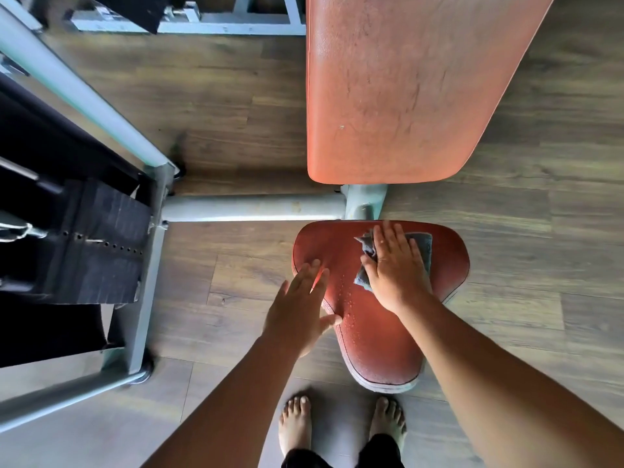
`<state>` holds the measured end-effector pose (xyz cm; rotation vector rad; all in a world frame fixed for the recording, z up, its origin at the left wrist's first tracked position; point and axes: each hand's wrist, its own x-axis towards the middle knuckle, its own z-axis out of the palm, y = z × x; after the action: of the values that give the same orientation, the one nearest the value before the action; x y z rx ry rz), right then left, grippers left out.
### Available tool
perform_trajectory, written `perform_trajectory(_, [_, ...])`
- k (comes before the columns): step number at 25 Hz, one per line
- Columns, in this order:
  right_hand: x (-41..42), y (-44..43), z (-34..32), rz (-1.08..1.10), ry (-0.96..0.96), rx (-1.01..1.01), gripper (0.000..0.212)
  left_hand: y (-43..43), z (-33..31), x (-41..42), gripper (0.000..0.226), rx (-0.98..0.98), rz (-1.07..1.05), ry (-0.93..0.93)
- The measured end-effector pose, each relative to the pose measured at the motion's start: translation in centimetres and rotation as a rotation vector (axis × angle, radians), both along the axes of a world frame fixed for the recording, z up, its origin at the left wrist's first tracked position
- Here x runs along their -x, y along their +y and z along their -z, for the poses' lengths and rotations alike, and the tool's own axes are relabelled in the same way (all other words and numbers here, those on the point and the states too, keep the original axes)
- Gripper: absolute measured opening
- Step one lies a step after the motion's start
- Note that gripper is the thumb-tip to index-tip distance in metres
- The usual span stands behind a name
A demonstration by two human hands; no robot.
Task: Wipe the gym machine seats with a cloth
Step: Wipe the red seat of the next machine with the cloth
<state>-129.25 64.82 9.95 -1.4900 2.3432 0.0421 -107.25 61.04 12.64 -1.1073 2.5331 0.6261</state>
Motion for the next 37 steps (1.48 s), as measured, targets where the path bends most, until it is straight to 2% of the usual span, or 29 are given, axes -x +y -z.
perform_trajectory(4, [-4.3, 7.6, -2.8, -0.221, -0.064, 0.045, 0.068, 0.0, 0.1, -0.1, 0.092, -0.001, -0.001, 0.006])
perform_trajectory(7, [-2.0, 8.4, -2.7, -0.299, -0.115, 0.083, 0.065, -0.1, 0.1, -0.1, 0.092, -0.011, -0.003, -0.002])
perform_trajectory(11, [3.4, -1.4, -0.5, -0.005, 0.007, -0.049, 0.068, 0.0, 0.1, -0.1, 0.092, -0.019, -0.012, -0.002])
perform_trajectory(13, [3.1, -3.8, -0.2, 0.025, -0.005, -0.104, 0.069, 0.1, 0.2, -0.1, 0.092, -0.022, -0.008, -0.005])
perform_trajectory(17, [-2.8, 3.1, -2.2, -0.230, -0.062, 0.025, 0.067, 0.0, 0.1, -0.1, 0.093, -0.016, -0.008, -0.003])
perform_trajectory(20, [-1.6, 5.1, -2.2, -0.339, -0.115, 0.066, 0.064, 0.0, 0.2, -0.2, 0.092, -0.020, -0.012, 0.002])
perform_trajectory(24, [2.8, -3.1, 0.1, -0.104, -0.017, -0.017, 0.065, 0.1, 0.3, -0.2, 0.092, -0.006, 0.005, -0.016])
perform_trajectory(26, [2.3, -4.5, 0.5, -0.017, -0.014, -0.041, 0.066, 0.0, 0.2, -0.2, 0.092, -0.009, 0.007, -0.019])
perform_trajectory(30, [-1.3, 4.4, -1.7, -0.204, -0.032, 0.089, 0.065, 0.0, -0.2, -0.1, 0.092, -0.028, -0.014, -0.020])
perform_trajectory(33, [2.9, 5.5, -1.6, -0.332, -0.064, 0.123, 0.063, 0.0, 0.0, -0.1, 0.092, -0.030, -0.010, -0.025])
perform_trajectory(37, [9.2, -0.6, 0.6, 0.043, 0.050, -0.005, 0.073, 0.0, 0.2, -0.2, 0.092, -0.012, -0.004, -0.040])
